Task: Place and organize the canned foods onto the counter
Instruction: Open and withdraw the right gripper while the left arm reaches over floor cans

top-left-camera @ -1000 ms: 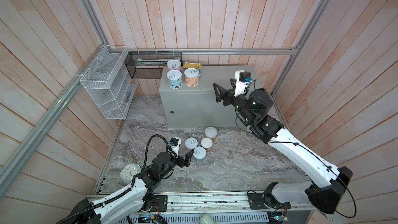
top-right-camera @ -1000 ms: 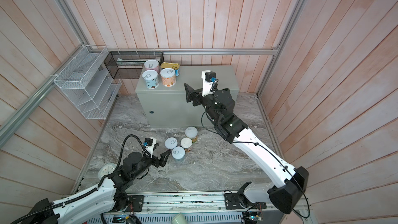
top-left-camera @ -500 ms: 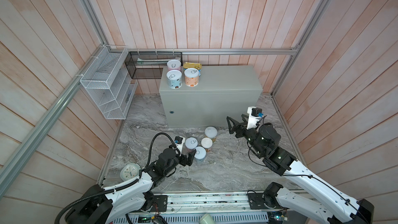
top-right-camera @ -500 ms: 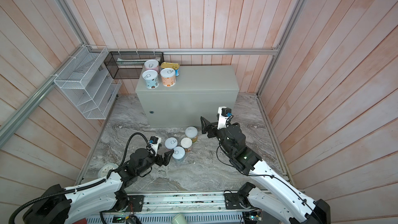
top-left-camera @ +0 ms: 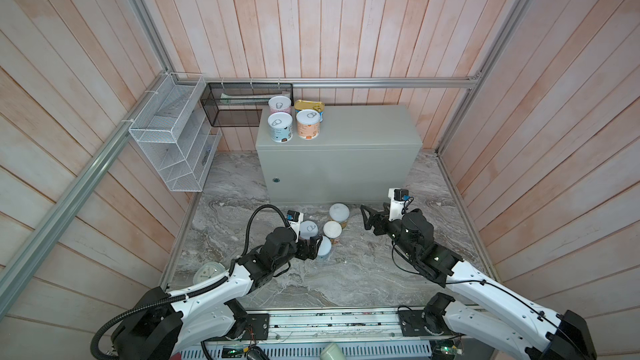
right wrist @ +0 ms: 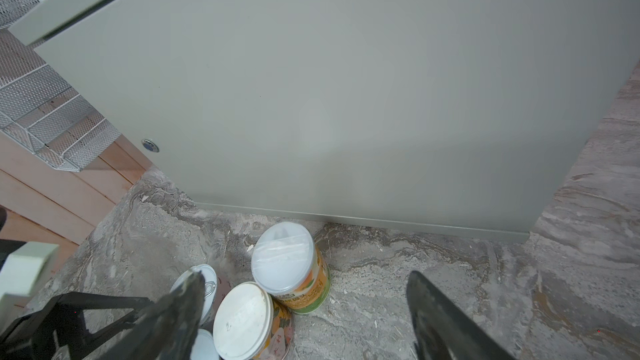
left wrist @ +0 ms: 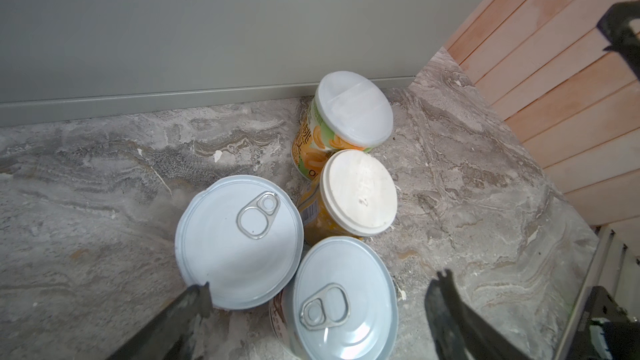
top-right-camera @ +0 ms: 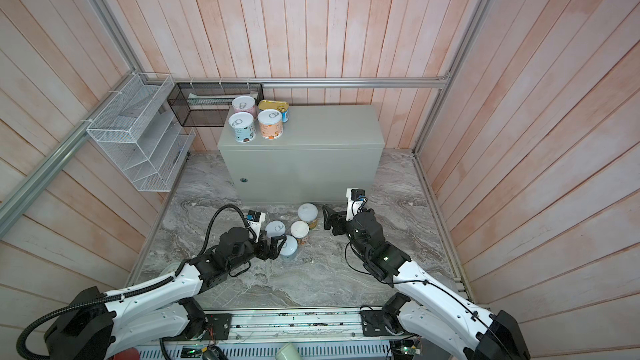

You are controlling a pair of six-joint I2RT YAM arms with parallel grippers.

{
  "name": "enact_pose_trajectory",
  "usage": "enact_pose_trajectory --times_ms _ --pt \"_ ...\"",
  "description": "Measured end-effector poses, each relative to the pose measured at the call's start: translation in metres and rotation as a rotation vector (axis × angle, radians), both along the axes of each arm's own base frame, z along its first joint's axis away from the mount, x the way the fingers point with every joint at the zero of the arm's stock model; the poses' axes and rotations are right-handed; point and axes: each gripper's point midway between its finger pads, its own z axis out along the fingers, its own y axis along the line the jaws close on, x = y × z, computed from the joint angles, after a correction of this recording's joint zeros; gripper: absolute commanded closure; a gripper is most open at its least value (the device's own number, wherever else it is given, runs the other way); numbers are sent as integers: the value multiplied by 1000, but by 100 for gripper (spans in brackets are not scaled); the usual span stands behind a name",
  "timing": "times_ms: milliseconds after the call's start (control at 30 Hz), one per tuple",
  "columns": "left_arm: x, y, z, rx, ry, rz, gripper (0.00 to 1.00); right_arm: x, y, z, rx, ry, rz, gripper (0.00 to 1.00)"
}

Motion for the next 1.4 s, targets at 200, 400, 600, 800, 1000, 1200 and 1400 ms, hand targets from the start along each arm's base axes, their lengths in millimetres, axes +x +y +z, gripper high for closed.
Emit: enact_pose_trajectory --times_ms 200,400,600,800,1000,1200,1400 --pt "-2 -3 -3 42 90 42 0 -6 0 0 19 -18 26 8" --pt "-11 -10 -20 112 196 61 0 -20 -2 -14 28 -11 66 6" --pt "-21 -20 -30 194 244 49 0 -30 0 -19 44 -8 113 3" --pt "-16 -36 -26 225 248 24 0 -33 2 -26 39 8 131 3" --pt "-19 -56 -25 313 233 -33 0 -34 1 -34 51 36 123 4" --pt "-21 -53 -33 406 247 -45 0 -40 -5 -41 87 52 109 4" --pt "-26 -49 -36 452 244 -53 0 -42 -12 -39 103 46 83 4"
